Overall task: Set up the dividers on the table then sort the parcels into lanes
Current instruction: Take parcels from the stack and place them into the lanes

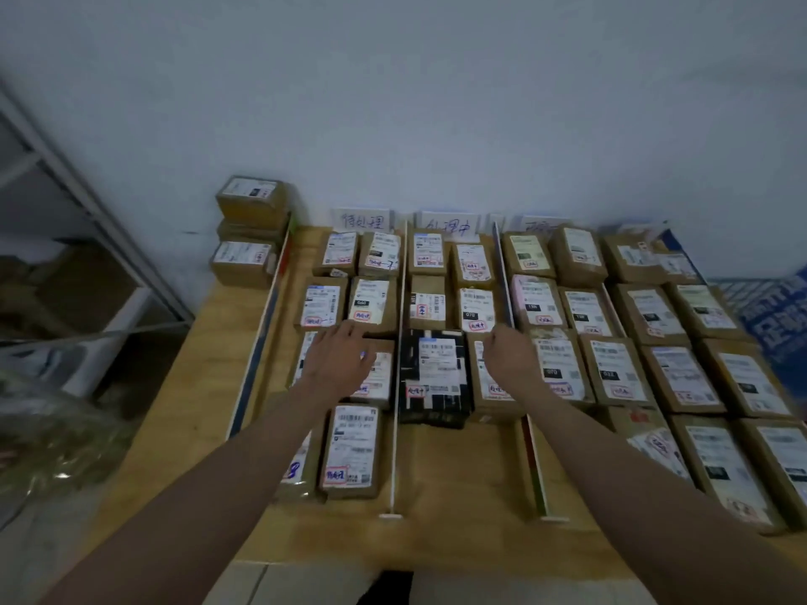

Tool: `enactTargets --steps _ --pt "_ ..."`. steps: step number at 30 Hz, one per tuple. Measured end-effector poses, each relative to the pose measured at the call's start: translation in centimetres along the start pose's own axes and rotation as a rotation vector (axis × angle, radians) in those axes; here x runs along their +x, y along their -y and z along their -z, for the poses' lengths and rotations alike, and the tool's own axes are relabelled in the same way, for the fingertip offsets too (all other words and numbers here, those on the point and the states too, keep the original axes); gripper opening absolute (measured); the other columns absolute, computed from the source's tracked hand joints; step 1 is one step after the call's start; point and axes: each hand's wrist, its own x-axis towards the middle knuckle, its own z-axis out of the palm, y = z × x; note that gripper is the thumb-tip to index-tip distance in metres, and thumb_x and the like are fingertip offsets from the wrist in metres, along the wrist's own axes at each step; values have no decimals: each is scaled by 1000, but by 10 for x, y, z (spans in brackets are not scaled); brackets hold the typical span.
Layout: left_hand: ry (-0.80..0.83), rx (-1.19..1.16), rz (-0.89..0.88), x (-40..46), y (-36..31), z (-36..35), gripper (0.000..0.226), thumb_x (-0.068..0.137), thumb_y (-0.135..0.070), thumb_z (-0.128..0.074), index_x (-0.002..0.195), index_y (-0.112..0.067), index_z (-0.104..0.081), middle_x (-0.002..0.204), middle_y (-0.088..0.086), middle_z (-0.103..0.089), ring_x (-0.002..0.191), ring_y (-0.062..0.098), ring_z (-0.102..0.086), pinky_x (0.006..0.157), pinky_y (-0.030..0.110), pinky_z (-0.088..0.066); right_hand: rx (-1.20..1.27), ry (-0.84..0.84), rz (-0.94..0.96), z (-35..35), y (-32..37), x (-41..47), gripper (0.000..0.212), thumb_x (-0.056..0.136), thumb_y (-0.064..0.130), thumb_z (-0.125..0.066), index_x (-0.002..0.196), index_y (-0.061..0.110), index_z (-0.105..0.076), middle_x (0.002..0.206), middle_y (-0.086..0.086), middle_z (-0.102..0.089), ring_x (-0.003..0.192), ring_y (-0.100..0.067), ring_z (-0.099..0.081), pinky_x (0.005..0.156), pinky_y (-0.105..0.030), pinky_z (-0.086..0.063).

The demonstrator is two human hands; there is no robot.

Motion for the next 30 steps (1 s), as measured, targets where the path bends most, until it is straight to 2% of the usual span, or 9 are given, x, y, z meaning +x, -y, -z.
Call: enactTargets --steps 2,5,9,13,17,21,25,30 --pt "-20 8 54 -21 23 14 46 103 -41 -32 141 -18 -45 149 3 -42 133 25 -44 110 40 -32 7 1 67 -3 28 -10 19 102 18 -43 108 5 -56 102 -12 -62 95 -29 -62 72 -34 -46" --pt "-36 20 125 -52 60 35 49 102 -41 -34 144 -18 -41 150 2 -40 135 25 -41 111 40 -31 44 4 147 -15 71 -26 16 98 10 -45 112 5 -50 108 -15 -60 95 -31 -61 74 -39 -51" --pt "-86 43 230 -85 108 55 48 101 -42 -35 141 -18 -45 148 5 -44 134 25 -42 111 41 -31 48 76 319 -34 125 -46 29 99 15 -46 126 5 -44 120 -15 -52 98 -32 -58 68 -36 -44" --pt "-116 43 302 -97 157 70 52 101 -44 -34 147 -17 -38 154 5 -36 140 25 -36 115 42 -27 -11 67 444 -52 179 -56 43 101 24 -46 141 11 -38 140 -11 -43 120 -30 -50 85 -39 -49" --pt "-150 29 340 -88 210 79 52 101 -44 -38 145 -17 -40 152 5 -39 139 25 -38 114 43 -30 -20 27 523 -76 234 -57 48 99 26 -48 144 13 -35 148 -10 -36 131 -32 -41 99 -45 -43" --pt "-170 -2 326 -62 269 85 50 100 -43 -38 143 -18 -42 150 4 -41 136 24 -41 113 43 -33 -17 25 498 -104 290 -43 50 98 23 -49 145 14 -33 153 -9 -31 139 -31 -33 109 -48 -36" --pt "-157 -6 285 -28 319 91 55 101 -42 -37 149 -16 -35 156 4 -34 142 23 -33 117 41 -27 -5 0 436 -126 339 -25 50 95 20 -51 142 16 -35 144 -8 -39 132 -31 -40 106 -47 -39" --pt "-116 1 228 13 369 94 56 102 -42 -36 151 -16 -31 158 4 -29 144 22 -29 118 39 -21 24 16 345 -148 383 -3 51 95 21 -52 143 15 -35 147 -9 -37 134 -31 -38 108 -48 -37"
